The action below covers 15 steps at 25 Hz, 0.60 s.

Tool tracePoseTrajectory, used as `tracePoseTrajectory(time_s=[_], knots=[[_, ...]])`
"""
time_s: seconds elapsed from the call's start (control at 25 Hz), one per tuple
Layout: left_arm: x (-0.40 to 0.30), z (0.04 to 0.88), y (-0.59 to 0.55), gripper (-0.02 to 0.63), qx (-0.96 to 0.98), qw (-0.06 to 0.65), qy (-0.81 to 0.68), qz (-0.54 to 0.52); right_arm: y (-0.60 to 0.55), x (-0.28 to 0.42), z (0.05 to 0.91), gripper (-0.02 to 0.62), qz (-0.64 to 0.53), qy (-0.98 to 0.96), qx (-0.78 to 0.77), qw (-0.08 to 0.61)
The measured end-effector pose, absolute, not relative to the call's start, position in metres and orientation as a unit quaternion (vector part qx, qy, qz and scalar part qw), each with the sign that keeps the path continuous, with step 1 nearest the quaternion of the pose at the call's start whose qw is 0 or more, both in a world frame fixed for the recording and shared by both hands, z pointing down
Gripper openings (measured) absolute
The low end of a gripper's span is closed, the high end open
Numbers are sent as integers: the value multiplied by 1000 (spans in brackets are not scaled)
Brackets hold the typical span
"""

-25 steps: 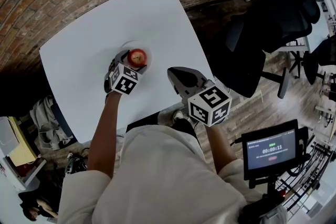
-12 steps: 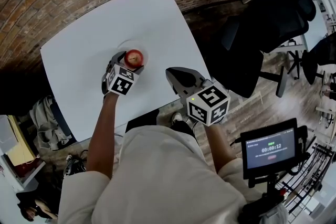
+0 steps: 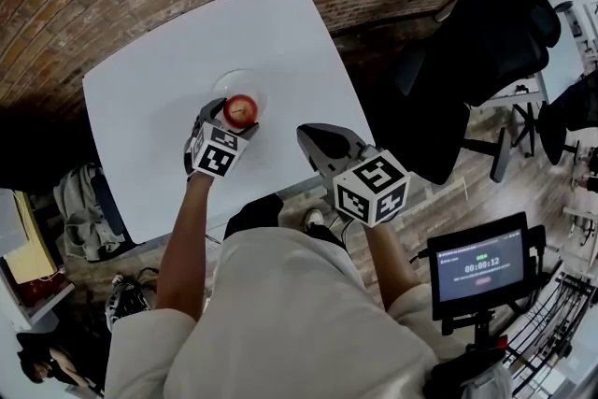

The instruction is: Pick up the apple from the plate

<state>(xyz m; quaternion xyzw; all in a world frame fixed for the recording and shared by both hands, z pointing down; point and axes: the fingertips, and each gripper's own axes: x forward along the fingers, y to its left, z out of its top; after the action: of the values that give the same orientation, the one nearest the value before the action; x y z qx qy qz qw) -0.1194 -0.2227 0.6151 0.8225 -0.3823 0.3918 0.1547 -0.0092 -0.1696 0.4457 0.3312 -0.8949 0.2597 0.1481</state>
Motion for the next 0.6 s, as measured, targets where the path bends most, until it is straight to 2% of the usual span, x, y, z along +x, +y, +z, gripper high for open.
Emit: tracePoseTrajectory(time_s=[0.6], knots=[[-106, 581, -195, 393, 829, 145, -412, 348, -143, 9, 425, 2, 235, -904, 329, 138]])
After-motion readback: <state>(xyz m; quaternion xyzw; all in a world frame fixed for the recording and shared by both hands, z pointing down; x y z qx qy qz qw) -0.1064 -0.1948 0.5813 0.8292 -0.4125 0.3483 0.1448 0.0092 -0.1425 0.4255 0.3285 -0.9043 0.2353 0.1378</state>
